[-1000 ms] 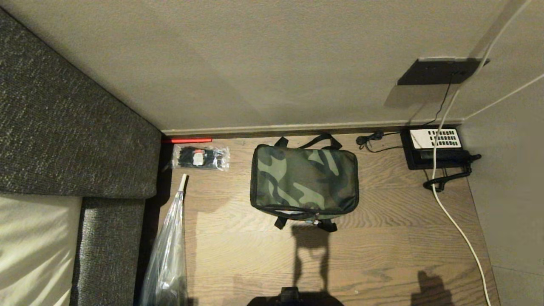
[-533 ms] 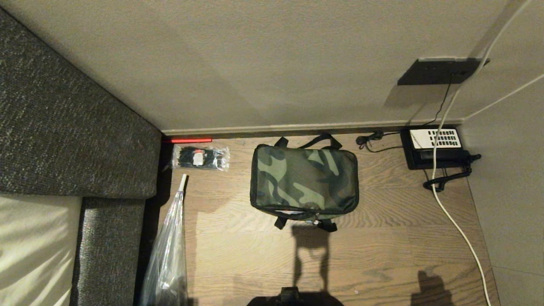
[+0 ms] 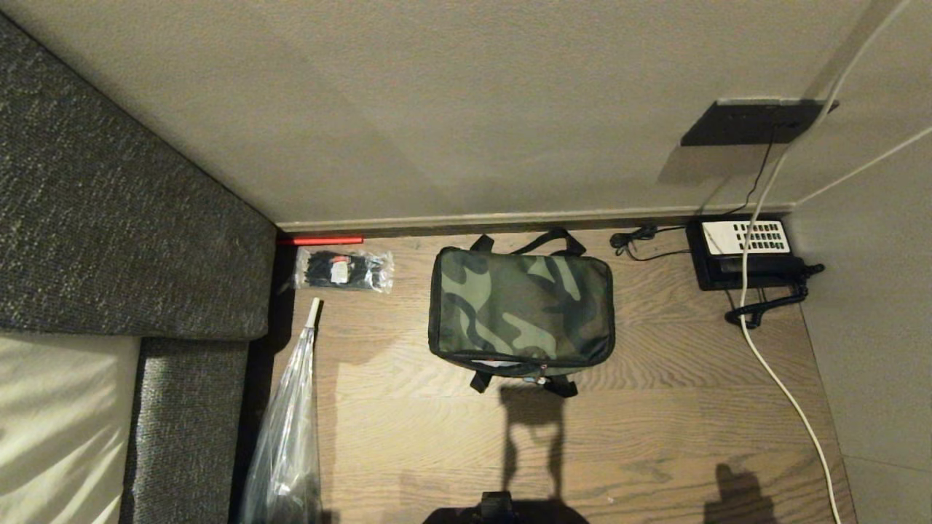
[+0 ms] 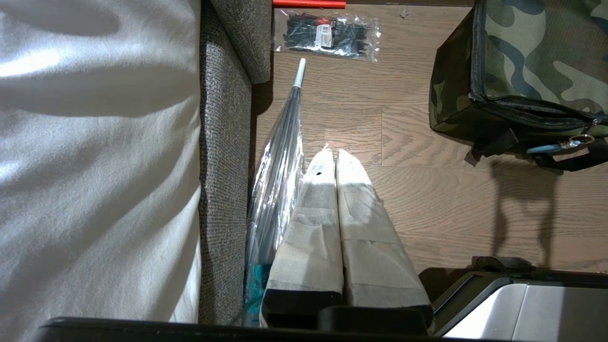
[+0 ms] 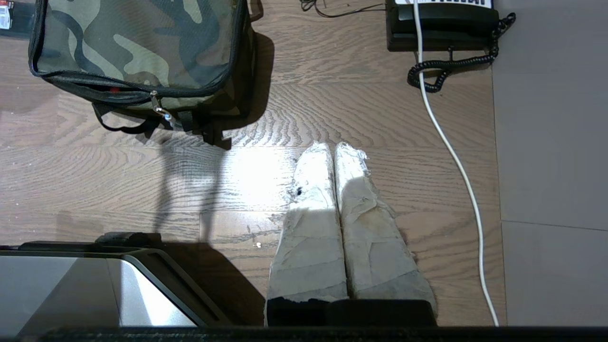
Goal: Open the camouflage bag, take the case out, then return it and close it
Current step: Open the top of the storage box
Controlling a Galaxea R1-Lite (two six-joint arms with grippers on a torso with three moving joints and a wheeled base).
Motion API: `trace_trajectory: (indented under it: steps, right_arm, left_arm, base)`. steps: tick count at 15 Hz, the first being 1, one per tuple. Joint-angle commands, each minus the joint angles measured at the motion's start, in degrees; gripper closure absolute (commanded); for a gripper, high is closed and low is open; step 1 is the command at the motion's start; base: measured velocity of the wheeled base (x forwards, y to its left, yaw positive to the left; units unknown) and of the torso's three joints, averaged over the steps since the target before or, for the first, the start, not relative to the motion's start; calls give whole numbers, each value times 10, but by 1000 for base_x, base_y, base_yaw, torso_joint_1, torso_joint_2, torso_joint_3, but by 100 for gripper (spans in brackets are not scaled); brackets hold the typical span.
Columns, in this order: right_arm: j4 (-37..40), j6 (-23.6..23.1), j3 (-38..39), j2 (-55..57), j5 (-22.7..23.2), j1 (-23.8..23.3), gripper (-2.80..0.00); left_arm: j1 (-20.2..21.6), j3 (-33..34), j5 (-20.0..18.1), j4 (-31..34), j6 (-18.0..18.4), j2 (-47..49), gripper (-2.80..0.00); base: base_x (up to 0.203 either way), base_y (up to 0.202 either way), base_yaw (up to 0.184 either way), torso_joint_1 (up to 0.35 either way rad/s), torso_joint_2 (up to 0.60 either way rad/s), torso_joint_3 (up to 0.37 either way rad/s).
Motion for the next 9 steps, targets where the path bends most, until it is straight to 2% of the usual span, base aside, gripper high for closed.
trace_trajectory:
  steps: [1, 9]
  right_arm:
    - [0, -1, 0, -3, 0, 0, 0]
    - [0, -8, 0, -3, 5, 0, 0]
  left_arm:
    - [0, 2, 0, 0, 0, 0, 0]
    - [0, 2, 0, -1, 2, 0, 0]
  base:
    - [0, 0, 0, 0, 0, 0]
    - [0, 0, 0, 0, 0, 0]
